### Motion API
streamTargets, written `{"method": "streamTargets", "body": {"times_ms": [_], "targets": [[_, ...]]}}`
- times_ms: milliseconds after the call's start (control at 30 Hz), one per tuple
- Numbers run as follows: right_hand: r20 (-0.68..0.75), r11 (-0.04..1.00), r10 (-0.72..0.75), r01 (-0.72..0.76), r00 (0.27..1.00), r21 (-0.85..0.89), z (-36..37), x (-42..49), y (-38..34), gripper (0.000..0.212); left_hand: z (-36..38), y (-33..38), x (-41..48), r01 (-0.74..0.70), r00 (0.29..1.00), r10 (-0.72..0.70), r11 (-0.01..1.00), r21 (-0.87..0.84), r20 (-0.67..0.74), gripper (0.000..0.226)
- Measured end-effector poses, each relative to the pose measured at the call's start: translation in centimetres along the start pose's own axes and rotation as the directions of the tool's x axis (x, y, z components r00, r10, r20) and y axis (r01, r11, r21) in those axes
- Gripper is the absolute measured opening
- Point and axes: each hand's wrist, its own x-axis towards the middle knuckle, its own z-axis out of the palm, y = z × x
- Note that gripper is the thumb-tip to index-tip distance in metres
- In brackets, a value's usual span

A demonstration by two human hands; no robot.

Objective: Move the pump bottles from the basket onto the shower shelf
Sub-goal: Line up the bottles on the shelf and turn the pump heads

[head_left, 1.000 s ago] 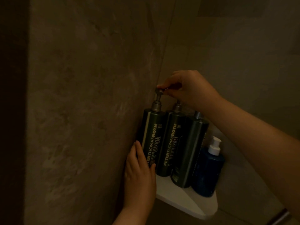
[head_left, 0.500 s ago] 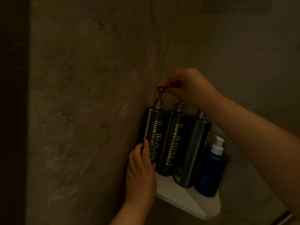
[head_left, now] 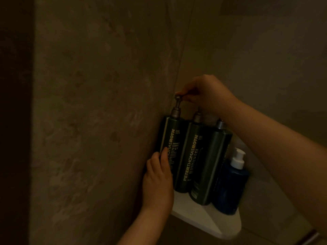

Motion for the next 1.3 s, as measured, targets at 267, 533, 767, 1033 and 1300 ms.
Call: {"method": "streamTargets", "body": {"times_ms": [267,533,767,1033,1300], "targets": [[0.016,0.998,0.048,-0.048,0.999,-0.036,0.2,0.8,0.3,0.017,1.1,-0.6,0.5,0.001,0.998,0.003,0.997,-0.074,0.063,0.075],[0.029,0.997,0.07,-0.068,0.997,-0.039,0.1,0.8,0.3,0.018,1.3,-1.0,0.4,0.005,0.997,0.008,0.986,-0.168,0.076,0.059],[0.044,0.994,0.087,-0.084,0.995,-0.064,-0.1,0.7,0.0,0.017,1.1,-1.2,0.2,-0.02,0.998,0.034,0.977,-0.214,0.061,0.059],[0.141,0.953,0.068,-0.022,0.988,-0.303,-2.4,-0.4,-0.2,0.024,0.6,-1.4,-0.4,-0.051,0.997,0.062,0.973,-0.226,0.04,0.049],[0.331,0.961,0.171,-0.083,0.928,-0.263,-3.8,-1.4,0.4,0.027,0.5,-1.1,-1.6,-0.048,0.998,0.055,0.932,-0.358,0.009,0.043]]}}
